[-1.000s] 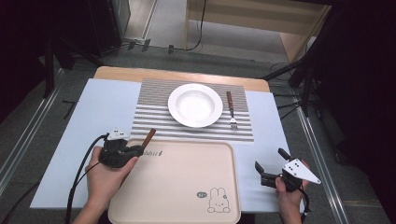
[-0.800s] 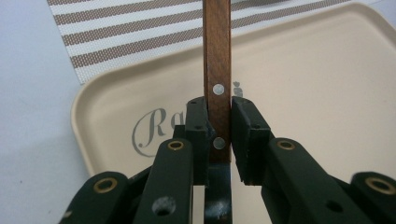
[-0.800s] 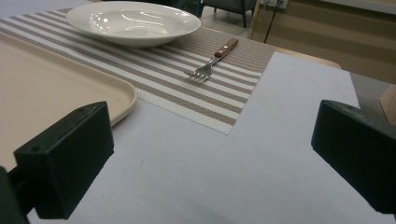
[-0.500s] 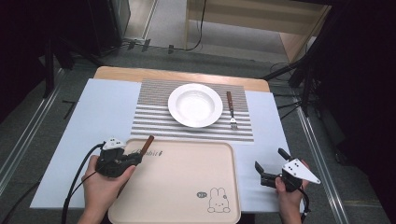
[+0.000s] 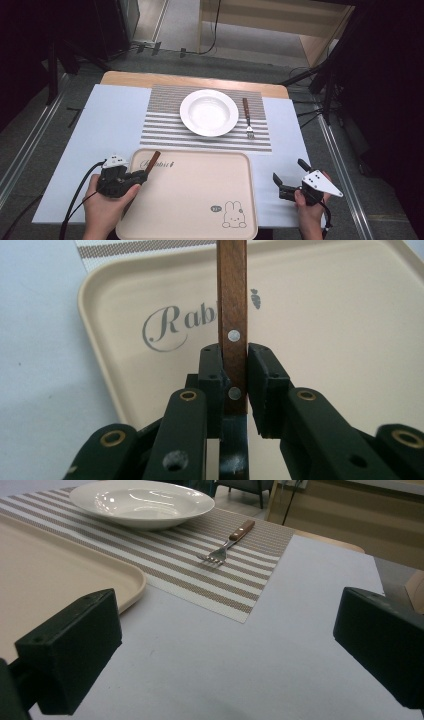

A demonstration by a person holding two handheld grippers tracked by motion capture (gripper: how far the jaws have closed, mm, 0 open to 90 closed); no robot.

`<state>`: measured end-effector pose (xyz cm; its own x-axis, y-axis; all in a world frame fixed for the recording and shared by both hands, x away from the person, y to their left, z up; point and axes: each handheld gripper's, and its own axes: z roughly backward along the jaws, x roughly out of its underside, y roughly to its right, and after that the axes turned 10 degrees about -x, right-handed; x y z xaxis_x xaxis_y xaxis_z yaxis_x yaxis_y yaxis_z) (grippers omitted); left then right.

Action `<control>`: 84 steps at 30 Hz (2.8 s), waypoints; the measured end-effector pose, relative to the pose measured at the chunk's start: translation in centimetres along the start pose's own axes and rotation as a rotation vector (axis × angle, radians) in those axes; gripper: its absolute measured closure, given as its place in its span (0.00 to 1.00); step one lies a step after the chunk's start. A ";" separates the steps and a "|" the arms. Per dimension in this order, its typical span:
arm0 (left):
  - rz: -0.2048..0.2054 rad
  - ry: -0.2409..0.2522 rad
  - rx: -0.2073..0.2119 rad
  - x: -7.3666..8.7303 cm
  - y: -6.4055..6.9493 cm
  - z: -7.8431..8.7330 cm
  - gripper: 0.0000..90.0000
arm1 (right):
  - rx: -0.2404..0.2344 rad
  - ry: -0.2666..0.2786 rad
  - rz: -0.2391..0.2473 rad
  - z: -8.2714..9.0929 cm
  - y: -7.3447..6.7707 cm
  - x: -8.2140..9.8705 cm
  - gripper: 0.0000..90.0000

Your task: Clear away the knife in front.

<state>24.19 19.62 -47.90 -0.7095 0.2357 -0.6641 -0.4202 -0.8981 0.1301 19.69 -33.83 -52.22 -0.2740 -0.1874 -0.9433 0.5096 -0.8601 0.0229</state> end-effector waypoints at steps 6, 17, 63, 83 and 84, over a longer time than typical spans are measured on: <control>0.003 -0.004 0.004 0.3 -0.1 -0.1 0.85 | 0.003 -0.003 0.001 0.0 0.0 0.0 0.00; 0.016 -0.021 -0.021 0.8 -0.3 -1.4 0.85 | 0.003 -0.006 0.001 -0.1 0.0 0.0 0.00; -0.205 0.016 0.028 1.1 -1.4 -1.9 1.00 | 0.004 -0.007 0.006 -0.1 0.0 0.0 0.00; -0.081 0.233 0.088 1.3 -4.5 -0.2 0.62 | -0.008 -0.003 0.016 -0.1 0.0 0.0 0.00; -0.081 0.244 0.095 1.3 -4.7 -0.1 0.62 | -0.009 -0.002 0.015 -0.1 0.0 0.0 0.00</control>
<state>25.32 24.07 -49.42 -0.5185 0.1987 -0.8317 -0.5295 -0.8383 0.1299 19.74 -33.78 -52.26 -0.2677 -0.2017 -0.9421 0.5214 -0.8526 0.0343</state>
